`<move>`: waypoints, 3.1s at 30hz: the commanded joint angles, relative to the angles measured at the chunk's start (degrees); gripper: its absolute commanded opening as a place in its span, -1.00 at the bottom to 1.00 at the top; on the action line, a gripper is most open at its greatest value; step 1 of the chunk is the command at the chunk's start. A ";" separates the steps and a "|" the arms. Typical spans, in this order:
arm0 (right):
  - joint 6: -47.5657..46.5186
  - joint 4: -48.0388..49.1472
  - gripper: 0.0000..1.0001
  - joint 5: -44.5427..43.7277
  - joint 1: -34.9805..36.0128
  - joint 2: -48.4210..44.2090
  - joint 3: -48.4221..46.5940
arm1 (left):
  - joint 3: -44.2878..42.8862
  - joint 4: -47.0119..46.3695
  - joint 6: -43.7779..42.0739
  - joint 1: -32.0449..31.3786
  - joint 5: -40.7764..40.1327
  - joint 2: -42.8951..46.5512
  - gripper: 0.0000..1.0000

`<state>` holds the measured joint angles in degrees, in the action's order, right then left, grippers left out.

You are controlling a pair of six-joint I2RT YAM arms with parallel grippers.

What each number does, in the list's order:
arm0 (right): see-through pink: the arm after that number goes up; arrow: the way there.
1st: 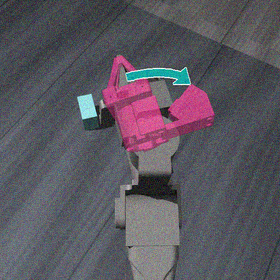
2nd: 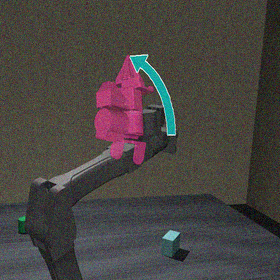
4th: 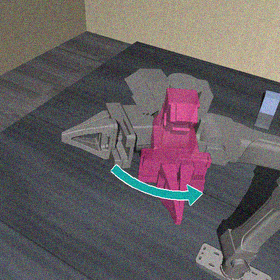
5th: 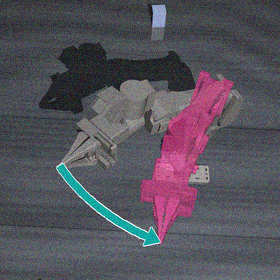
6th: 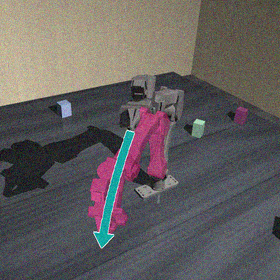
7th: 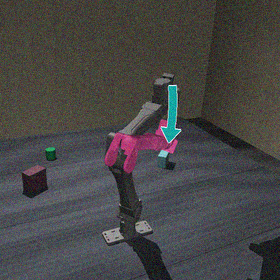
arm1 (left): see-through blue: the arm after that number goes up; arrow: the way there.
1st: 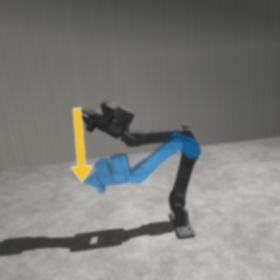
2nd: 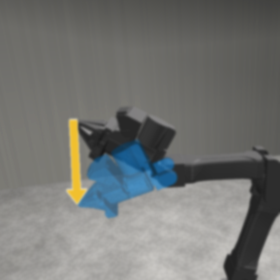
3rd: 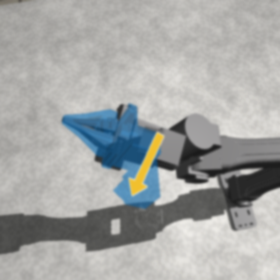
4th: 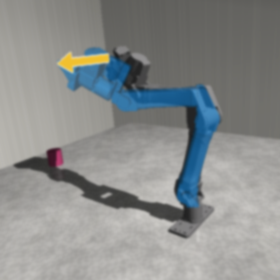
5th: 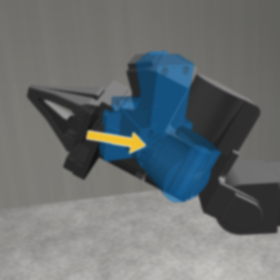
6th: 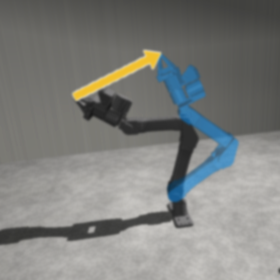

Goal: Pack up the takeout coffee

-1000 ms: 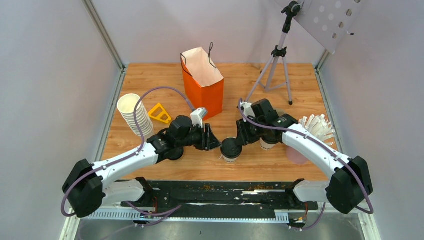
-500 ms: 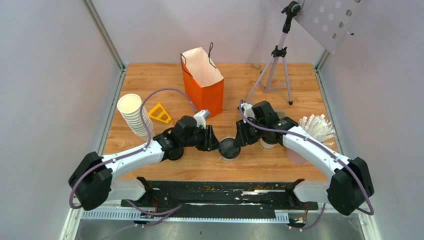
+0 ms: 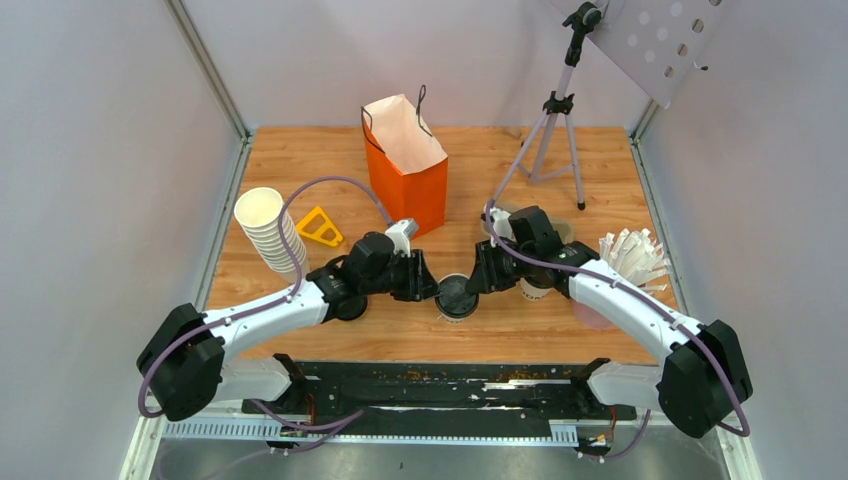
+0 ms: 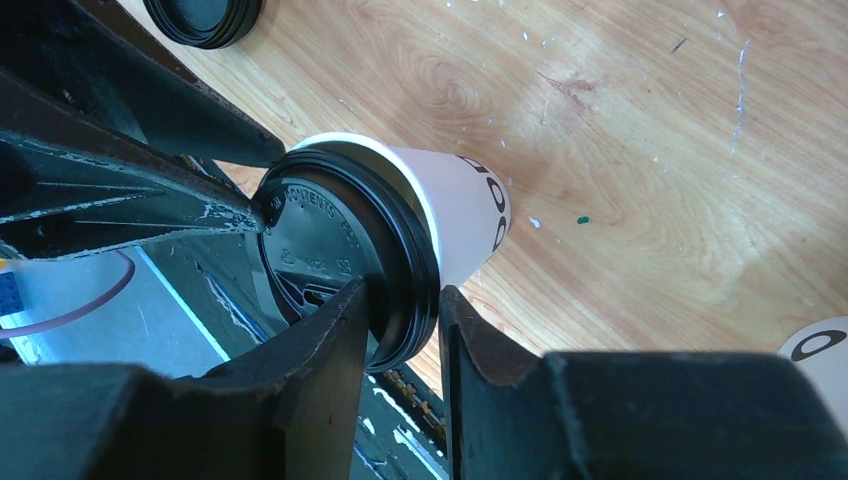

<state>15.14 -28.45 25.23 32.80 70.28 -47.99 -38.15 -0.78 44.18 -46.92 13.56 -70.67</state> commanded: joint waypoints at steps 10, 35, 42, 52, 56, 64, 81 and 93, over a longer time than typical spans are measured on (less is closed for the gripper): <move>3.25 0.45 -0.33 -2.68 0.01 -1.32 -0.75 | -2.98 3.81 2.80 -0.19 -2.27 2.73 -0.04; -6.69 -3.01 0.03 0.62 0.05 -0.33 -8.15 | -8.15 13.21 -1.92 -0.19 -3.21 0.36 -0.09; -14.09 -4.34 0.19 5.53 0.03 2.40 -9.50 | -4.41 9.37 0.45 -0.22 -0.50 2.28 0.06; -14.88 -2.72 -0.04 7.58 0.04 8.22 -10.95 | -4.78 8.31 0.66 -0.13 -3.34 -0.71 -0.08; -13.40 -1.40 -0.17 6.53 0.06 8.82 -9.92 | -5.55 7.73 0.37 -0.11 -4.25 -2.46 -0.15; -4.97 4.71 -0.35 5.30 0.02 4.61 -3.27 | -4.97 6.89 1.59 -0.13 -3.57 -1.03 -0.15; 4.35 3.67 -0.23 4.14 0.13 -1.91 1.49 | -7.49 6.93 0.87 -0.14 -3.45 -2.57 -0.57; 2.14 -2.81 -0.04 -0.49 0.09 -2.85 -3.99 | -9.65 6.55 -0.42 -0.19 -2.14 -3.86 -0.69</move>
<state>17.82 -29.19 27.05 32.60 69.32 -48.16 -45.39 7.42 45.84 -47.07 11.66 -73.84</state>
